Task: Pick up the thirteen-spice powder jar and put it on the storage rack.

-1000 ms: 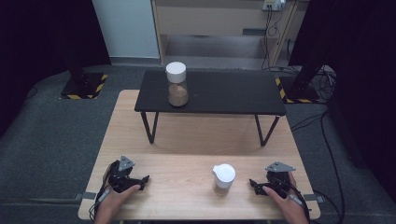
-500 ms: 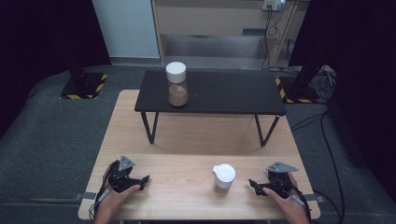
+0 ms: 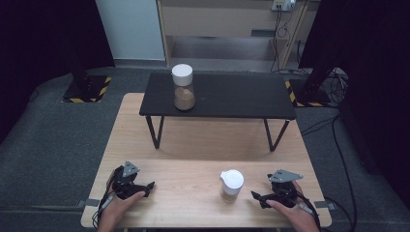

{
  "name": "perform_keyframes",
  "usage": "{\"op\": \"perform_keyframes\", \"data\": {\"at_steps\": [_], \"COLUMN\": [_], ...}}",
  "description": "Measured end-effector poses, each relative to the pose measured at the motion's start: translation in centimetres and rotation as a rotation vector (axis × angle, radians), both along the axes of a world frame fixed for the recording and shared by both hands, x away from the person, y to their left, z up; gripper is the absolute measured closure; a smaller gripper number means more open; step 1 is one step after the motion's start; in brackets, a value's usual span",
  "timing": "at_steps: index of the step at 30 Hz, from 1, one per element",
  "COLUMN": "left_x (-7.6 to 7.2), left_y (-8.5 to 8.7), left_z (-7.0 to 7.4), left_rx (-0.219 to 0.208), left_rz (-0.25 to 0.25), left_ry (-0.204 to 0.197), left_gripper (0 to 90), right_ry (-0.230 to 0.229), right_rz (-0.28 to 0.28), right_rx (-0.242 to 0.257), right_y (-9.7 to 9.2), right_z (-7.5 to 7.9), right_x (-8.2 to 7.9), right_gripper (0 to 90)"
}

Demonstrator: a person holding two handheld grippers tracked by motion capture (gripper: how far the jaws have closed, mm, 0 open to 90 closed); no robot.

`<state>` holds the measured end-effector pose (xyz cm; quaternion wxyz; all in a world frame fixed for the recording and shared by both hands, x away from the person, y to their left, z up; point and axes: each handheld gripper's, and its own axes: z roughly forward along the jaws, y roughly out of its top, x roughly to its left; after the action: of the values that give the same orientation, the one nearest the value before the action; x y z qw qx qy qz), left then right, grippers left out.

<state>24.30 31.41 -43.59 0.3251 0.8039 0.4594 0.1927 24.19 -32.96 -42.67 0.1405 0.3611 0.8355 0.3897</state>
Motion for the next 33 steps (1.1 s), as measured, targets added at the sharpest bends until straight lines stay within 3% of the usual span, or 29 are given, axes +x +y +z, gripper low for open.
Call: {"op": "perform_keyframes", "data": {"at_steps": [16, 33], "left_x": [0.0, 0.1], "left_y": [0.0, 0.0], "left_z": [0.0, 0.0], "left_rx": [0.000, 0.000], "left_rz": [-0.002, -0.003], "left_ry": [0.000, 0.000], "left_gripper": [0.0, 0.0], "right_ry": [-0.017, -0.033], "right_rz": [0.143, 0.182], "right_rx": [0.042, 0.073], "right_y": [0.9, 2.5], "right_z": [0.3, 0.8], "right_x": [0.2, 0.3], "right_gripper": [8.2, 10.5]}}
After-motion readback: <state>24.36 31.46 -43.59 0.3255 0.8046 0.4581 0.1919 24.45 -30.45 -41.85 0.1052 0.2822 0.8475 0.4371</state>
